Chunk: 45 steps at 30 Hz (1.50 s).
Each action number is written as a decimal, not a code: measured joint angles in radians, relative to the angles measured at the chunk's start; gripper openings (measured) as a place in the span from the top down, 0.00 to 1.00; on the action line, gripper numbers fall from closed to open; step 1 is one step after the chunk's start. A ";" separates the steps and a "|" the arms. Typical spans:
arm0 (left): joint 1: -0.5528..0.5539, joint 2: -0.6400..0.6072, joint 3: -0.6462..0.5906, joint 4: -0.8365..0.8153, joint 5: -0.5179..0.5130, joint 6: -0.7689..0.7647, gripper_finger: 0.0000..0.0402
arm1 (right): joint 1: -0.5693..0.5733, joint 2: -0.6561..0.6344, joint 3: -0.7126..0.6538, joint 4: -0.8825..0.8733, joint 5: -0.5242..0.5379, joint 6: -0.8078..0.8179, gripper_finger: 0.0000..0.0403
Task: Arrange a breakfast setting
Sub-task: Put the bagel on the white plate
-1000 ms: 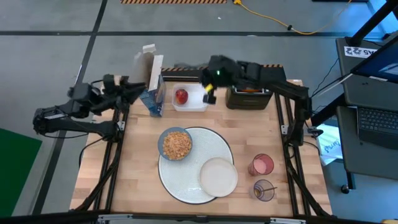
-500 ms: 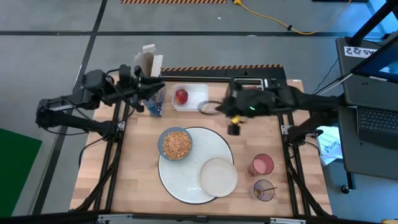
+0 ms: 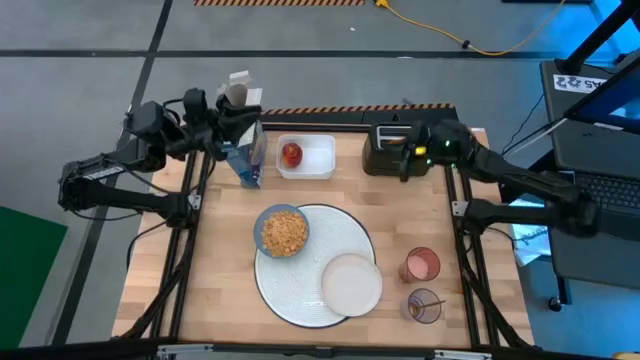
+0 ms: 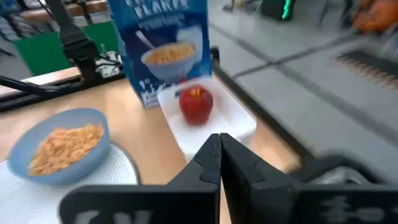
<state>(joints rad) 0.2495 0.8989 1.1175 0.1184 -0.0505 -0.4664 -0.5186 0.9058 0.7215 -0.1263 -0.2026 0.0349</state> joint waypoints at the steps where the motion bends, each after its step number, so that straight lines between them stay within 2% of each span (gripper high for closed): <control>1: 0.012 0.000 0.000 0.009 -0.003 -0.019 0.70 | -0.074 -0.002 -0.010 -0.001 -0.084 -0.001 0.97; 3: 0.032 -0.001 0.000 0.014 -0.007 -0.042 0.70 | -0.209 0.004 -0.008 0.014 -0.245 -0.040 0.93; 6: 0.045 0.002 0.000 0.013 -0.009 -0.083 0.70 | -0.356 0.015 0.026 -0.012 -0.372 -0.121 0.84; 9: 0.047 0.008 0.000 0.012 -0.013 -0.103 0.70 | -0.455 0.018 0.084 -0.098 -0.437 -0.242 0.73; 12: 0.047 0.009 0.000 0.012 -0.030 -0.104 0.70 | -0.527 0.053 0.136 -0.273 -0.475 -0.404 0.64; 17: 0.047 0.026 -0.001 0.019 -0.045 -0.109 0.70 | -0.558 0.164 0.196 -0.446 -0.485 -0.606 0.58; 22: 0.047 0.039 -0.002 0.052 -0.045 -0.110 0.70 | -0.556 0.255 0.248 -0.557 -0.477 -0.734 0.60; 25: 0.047 0.046 -0.002 0.052 -0.045 -0.111 0.70 | -0.556 0.298 0.268 -0.619 -0.431 -0.797 0.63; 33: 0.046 0.057 -0.002 0.054 -0.038 -0.134 0.70 | -0.555 0.336 0.272 -0.644 -0.333 -0.835 0.68; 37: 0.047 0.058 -0.002 0.051 -0.038 -0.134 0.70 | -0.555 0.345 0.272 -0.645 -0.347 -0.845 0.71; 41: 0.047 0.058 -0.002 0.052 -0.037 -0.134 0.70 | -0.555 0.345 0.272 -0.651 -0.348 -0.845 0.79; 45: 0.047 0.058 -0.002 0.052 -0.037 -0.134 0.70 | -0.555 0.345 0.272 -0.663 -0.350 -0.845 0.92</control>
<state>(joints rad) 0.2962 0.9565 1.1160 0.1705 -0.0878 -0.6003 -1.0737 1.2508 0.9932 -0.7893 -0.5524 -0.8101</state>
